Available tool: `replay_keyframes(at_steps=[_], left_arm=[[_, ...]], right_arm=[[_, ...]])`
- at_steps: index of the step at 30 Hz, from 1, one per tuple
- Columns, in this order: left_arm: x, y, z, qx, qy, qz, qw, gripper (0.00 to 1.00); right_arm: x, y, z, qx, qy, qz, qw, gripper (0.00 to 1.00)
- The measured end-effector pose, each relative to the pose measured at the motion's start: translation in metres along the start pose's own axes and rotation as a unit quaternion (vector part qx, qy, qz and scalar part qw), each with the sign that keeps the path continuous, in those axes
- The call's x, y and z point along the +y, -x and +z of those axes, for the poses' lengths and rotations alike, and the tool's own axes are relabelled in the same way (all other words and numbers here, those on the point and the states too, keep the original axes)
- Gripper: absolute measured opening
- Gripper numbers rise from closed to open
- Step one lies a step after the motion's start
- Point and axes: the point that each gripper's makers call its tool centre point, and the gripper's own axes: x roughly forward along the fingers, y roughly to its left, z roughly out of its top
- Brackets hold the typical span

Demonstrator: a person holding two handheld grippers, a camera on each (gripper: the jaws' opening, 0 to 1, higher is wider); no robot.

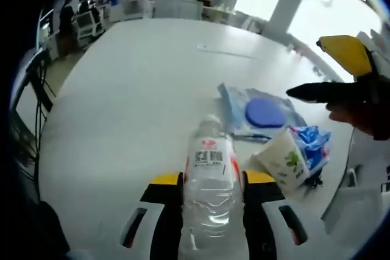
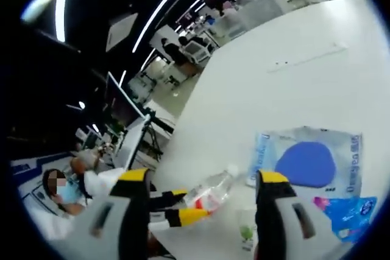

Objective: Arrange the tabletop items into an orderly group along one side of the table until the central work area is clear of visible clutter.

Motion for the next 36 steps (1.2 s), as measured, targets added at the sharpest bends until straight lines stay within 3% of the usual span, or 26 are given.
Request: replay_keyframes(at_steps=[16, 20, 24, 28, 29, 31, 33, 36], left_arm=[[0.000, 0.001, -0.002, -0.001, 0.006, 0.001, 1.0000, 0.33], [0.000, 0.001, -0.002, -0.002, 0.006, 0.002, 1.0000, 0.33], [0.000, 0.001, -0.003, -0.004, 0.007, 0.002, 1.0000, 0.33], [0.000, 0.002, -0.004, -0.005, 0.009, 0.001, 1.0000, 0.33], [0.000, 0.003, -0.004, -0.005, 0.009, 0.001, 0.9999, 0.33], [0.000, 0.003, -0.005, -0.006, 0.011, 0.001, 0.9999, 0.33], [0.001, 0.003, -0.005, -0.007, 0.012, 0.001, 0.9999, 0.33], [0.001, 0.004, -0.005, -0.009, 0.013, -0.001, 0.9999, 0.33]], right_arm=[[-0.007, -0.045, -0.010, 0.073, -0.050, -0.038, 0.9954, 0.63], [-0.011, -0.055, -0.021, 0.106, -0.084, -0.046, 0.9898, 0.60], [-0.009, -0.061, -0.027, 0.105, -0.148, -0.047, 0.9822, 0.59], [-0.013, -0.067, -0.032, 0.100, -0.174, -0.055, 0.9782, 0.51], [-0.010, -0.071, -0.033, 0.098, -0.205, -0.052, 0.9725, 0.49], [-0.011, -0.075, -0.039, 0.112, -0.205, -0.055, 0.9709, 0.51], [-0.018, -0.075, -0.046, 0.127, -0.184, -0.079, 0.9714, 0.51], [-0.015, -0.078, -0.049, 0.131, -0.197, -0.078, 0.9686, 0.50]])
